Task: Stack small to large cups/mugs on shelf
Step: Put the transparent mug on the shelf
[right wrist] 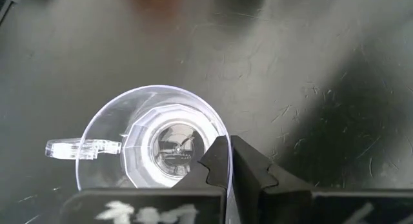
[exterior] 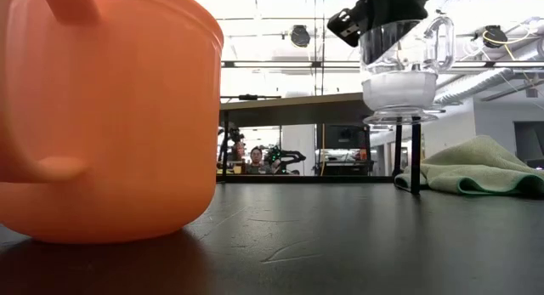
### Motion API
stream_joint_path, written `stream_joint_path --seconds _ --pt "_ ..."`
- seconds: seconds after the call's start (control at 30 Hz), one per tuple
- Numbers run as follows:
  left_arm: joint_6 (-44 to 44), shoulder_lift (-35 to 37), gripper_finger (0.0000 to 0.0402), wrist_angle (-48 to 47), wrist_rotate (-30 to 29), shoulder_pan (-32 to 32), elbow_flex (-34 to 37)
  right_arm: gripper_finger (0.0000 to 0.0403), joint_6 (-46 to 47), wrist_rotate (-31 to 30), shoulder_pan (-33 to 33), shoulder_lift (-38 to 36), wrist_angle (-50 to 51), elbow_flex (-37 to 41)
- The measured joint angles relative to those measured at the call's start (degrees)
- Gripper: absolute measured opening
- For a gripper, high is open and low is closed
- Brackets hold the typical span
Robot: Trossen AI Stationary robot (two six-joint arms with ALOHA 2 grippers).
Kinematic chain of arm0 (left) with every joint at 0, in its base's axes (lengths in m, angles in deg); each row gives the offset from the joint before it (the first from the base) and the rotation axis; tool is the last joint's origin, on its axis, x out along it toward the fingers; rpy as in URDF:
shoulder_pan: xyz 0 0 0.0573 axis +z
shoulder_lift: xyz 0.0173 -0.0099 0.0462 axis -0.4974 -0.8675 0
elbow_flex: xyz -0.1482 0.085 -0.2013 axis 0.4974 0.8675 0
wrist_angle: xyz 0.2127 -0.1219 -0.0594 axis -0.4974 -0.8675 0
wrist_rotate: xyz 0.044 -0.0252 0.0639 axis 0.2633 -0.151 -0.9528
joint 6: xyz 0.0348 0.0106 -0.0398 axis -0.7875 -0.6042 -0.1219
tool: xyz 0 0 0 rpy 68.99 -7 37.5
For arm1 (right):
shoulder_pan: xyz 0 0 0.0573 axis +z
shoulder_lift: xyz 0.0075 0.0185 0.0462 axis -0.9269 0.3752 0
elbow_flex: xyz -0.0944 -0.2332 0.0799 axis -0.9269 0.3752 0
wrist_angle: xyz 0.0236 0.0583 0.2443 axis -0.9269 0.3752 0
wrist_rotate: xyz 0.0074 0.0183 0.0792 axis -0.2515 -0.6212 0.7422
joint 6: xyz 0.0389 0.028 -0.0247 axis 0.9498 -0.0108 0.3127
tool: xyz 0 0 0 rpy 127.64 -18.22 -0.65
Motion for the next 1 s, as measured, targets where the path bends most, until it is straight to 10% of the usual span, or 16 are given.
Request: stream_joint_path --seconds 1.0 --pt "0.70 0.00 0.0026 -0.01 0.00 0.00 0.02 0.0000 6.24 -5.94 -0.07 -22.97 2.21 7.14"
